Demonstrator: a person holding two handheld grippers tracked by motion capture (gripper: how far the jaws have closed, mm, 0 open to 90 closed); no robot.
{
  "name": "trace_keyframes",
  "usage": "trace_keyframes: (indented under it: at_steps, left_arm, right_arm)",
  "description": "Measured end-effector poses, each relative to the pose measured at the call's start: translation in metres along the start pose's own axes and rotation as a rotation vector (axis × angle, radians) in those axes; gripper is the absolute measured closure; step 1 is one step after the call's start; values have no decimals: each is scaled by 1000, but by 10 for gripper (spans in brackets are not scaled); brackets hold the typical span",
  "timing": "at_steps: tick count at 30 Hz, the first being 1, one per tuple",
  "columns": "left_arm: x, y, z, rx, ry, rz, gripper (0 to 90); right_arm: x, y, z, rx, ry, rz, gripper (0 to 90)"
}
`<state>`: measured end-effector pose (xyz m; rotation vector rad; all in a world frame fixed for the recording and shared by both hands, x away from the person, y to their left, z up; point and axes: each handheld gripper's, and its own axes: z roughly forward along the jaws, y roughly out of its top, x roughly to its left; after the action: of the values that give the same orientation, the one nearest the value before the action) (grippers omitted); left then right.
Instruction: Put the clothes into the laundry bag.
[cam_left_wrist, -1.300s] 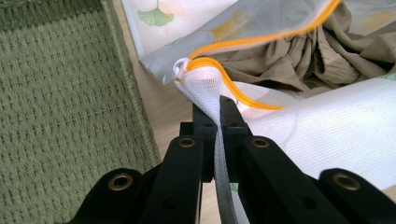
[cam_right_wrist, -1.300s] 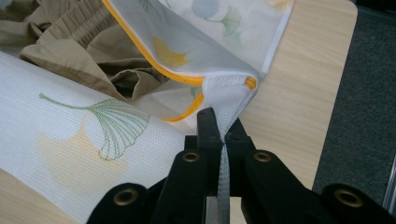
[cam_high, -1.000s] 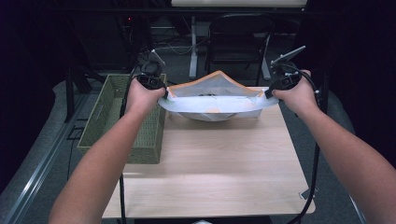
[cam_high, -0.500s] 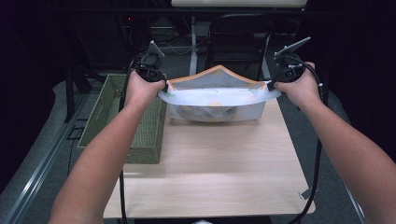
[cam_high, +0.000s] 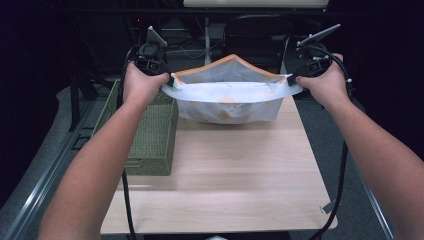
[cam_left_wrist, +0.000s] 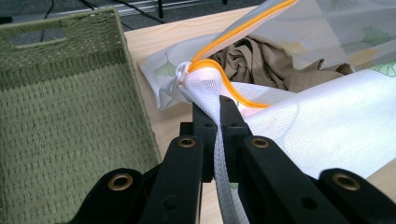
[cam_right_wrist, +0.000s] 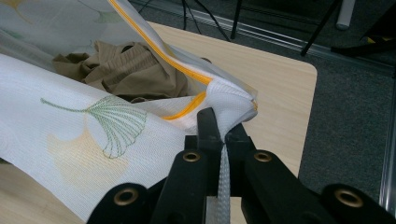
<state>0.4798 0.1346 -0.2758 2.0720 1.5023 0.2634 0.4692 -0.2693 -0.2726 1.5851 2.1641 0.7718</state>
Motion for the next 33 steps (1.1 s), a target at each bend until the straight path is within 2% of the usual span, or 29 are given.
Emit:
trace_keyframes:
  at_steps: [8,21,25,33]
  left_arm:
    - [1,-1,6,17,3,-4,886]
    - [-1,-3,3,57,-6,-7,885]
    - [-5,-7,1,92,-10,14,885]
    - [-10,-15,-1,123,-22,35,883]
  right_arm:
    - [2,-1,5,28,-9,-11,890]
    - [6,-4,2,63,-10,-25,890]
    - [6,-7,1,85,-8,-31,890]
    - [9,-19,-2,134,-8,-52,889]
